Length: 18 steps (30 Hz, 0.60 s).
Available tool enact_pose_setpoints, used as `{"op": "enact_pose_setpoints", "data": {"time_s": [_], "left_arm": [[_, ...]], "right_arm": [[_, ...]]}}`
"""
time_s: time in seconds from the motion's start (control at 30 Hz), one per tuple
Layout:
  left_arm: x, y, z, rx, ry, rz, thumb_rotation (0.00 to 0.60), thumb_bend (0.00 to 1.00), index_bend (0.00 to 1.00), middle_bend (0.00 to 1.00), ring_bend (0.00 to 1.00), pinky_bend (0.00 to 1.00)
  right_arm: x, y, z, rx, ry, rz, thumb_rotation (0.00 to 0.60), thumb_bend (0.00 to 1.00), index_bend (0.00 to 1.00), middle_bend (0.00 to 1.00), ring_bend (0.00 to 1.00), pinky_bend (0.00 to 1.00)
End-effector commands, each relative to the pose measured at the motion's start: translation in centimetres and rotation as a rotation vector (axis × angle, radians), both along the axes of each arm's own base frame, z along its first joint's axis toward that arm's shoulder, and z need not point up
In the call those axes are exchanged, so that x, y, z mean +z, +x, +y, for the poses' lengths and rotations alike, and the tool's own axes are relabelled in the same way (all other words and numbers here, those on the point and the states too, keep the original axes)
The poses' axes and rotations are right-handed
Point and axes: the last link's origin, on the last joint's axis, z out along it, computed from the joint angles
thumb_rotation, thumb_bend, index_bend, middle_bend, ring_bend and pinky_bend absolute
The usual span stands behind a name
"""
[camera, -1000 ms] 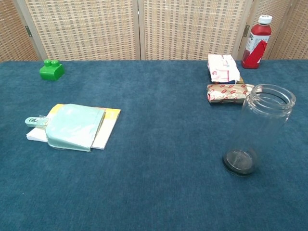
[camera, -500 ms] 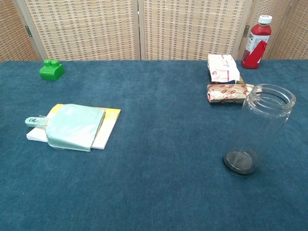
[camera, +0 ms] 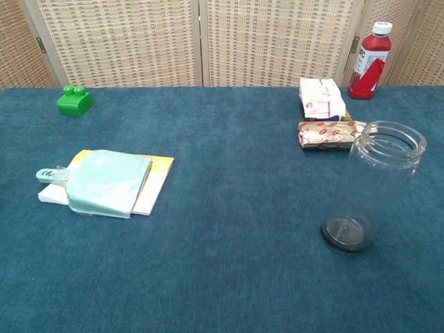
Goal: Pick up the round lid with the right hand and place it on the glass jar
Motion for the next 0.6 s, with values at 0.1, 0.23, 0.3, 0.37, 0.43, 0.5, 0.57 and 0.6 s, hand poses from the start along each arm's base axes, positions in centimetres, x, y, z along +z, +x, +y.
{"op": "enact_pose_setpoints", "data": {"time_s": [0.1,0.23,0.3,0.37,0.43,0.5,0.57,0.6], "left_arm": [[0.1,0.0,0.0,-0.002,0.003,-0.001,0.600,0.45,0.00,0.00,0.00,0.07],[0.1,0.0,-0.1,-0.003,0.003,-0.001,0.600,0.45,0.00,0.00,0.00,0.07],[0.1,0.1,-0.1,-0.005,0.002,0.001,0.600,0.45,0.00,0.00,0.00,0.07],[0.0,0.1,-0.1,-0.006,0.000,0.003,0.600,0.45,0.00,0.00,0.00,0.07],[-0.1,0.1,-0.1,-0.006,-0.002,0.006,0.600,0.45,0.00,0.00,0.00,0.07],[-0.1,0.1,-0.1,-0.006,-0.002,0.008,0.600,0.45,0.00,0.00,0.00,0.07],[-0.2,0.1,0.0,-0.005,-0.004,0.009,0.600,0.45,0.00,0.00,0.00,0.07],[-0.2,0.1,0.0,-0.004,-0.005,0.009,0.600,0.45,0.00,0.00,0.00,0.07]], "right_arm": [[-0.7,-0.4,-0.1,-0.006,0.017,0.014,0.600,0.33,0.51,0.00,0.00,0.00],[-0.5,-0.7,0.0,-0.012,0.023,0.038,0.600,0.33,0.51,0.00,0.00,0.00],[-0.3,-1.0,0.1,-0.018,0.022,0.051,0.600,0.33,0.51,0.00,0.00,0.00],[-0.2,-1.3,0.2,-0.023,0.018,0.060,0.600,0.33,0.51,0.00,0.00,0.00],[-0.2,-1.8,0.3,-0.032,0.018,0.067,0.600,0.33,0.51,0.00,0.00,0.00],[-0.3,-2.3,0.3,-0.045,0.024,0.074,0.600,0.33,0.51,0.00,0.00,0.00],[-0.4,-2.8,0.1,-0.056,0.028,0.079,0.600,0.33,0.51,0.00,0.00,0.00],[-0.5,-3.0,0.0,-0.059,0.030,0.082,0.600,0.33,0.51,0.00,0.00,0.00]]}}
